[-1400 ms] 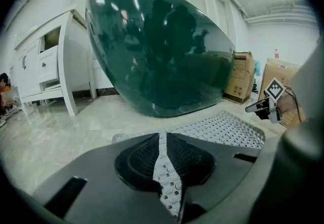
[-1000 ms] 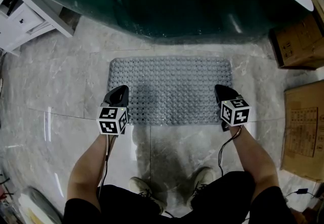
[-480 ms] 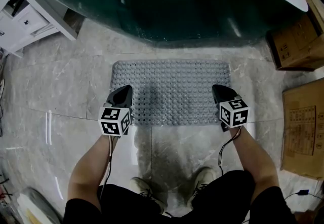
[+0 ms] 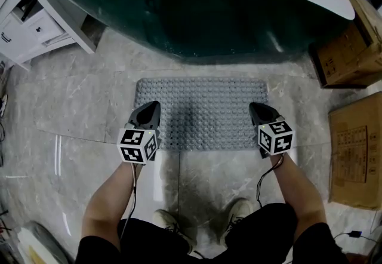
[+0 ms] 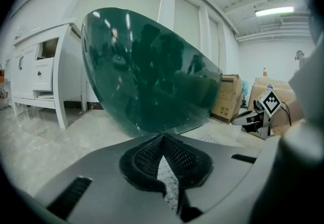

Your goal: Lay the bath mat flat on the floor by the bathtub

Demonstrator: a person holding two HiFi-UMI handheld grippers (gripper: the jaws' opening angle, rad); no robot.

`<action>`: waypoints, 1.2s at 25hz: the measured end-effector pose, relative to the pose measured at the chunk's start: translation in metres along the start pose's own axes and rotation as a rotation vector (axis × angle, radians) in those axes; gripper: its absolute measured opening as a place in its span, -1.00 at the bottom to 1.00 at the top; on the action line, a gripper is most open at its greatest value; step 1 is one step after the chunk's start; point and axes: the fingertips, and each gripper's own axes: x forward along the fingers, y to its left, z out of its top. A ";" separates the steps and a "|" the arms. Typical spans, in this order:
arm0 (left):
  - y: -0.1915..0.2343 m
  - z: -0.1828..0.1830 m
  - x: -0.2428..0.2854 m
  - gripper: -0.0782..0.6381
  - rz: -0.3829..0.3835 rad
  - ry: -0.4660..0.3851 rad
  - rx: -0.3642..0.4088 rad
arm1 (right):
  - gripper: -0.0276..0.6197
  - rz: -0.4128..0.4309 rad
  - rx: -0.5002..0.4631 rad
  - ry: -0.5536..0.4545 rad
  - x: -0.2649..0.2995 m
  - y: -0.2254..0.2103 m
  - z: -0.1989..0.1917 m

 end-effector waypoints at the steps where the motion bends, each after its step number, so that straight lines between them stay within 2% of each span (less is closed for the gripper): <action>1: -0.002 0.004 -0.003 -0.73 0.000 -0.005 -0.011 | -0.86 0.001 0.003 -0.005 -0.004 0.003 0.003; 7: -0.017 0.036 -0.034 -0.73 0.003 -0.009 -0.049 | -0.86 -0.007 0.030 -0.013 -0.036 0.020 0.029; 10: -0.026 0.062 -0.059 -0.73 0.005 -0.004 -0.074 | -0.86 0.006 0.066 -0.001 -0.060 0.036 0.050; 13: -0.034 0.094 -0.088 -0.73 0.009 -0.002 -0.119 | -0.86 0.025 0.054 0.018 -0.087 0.054 0.080; 15: -0.041 0.117 -0.110 -0.73 0.006 0.011 -0.135 | -0.86 0.032 0.056 0.029 -0.109 0.064 0.104; 18: -0.053 0.154 -0.147 -0.73 -0.003 0.035 -0.120 | -0.86 0.037 0.078 0.039 -0.145 0.082 0.144; 24: -0.073 0.250 -0.225 -0.73 -0.024 0.045 -0.129 | -0.86 0.036 0.084 0.030 -0.215 0.118 0.239; 30: -0.093 0.349 -0.292 -0.73 -0.015 0.016 -0.205 | -0.86 0.040 0.120 0.006 -0.285 0.154 0.329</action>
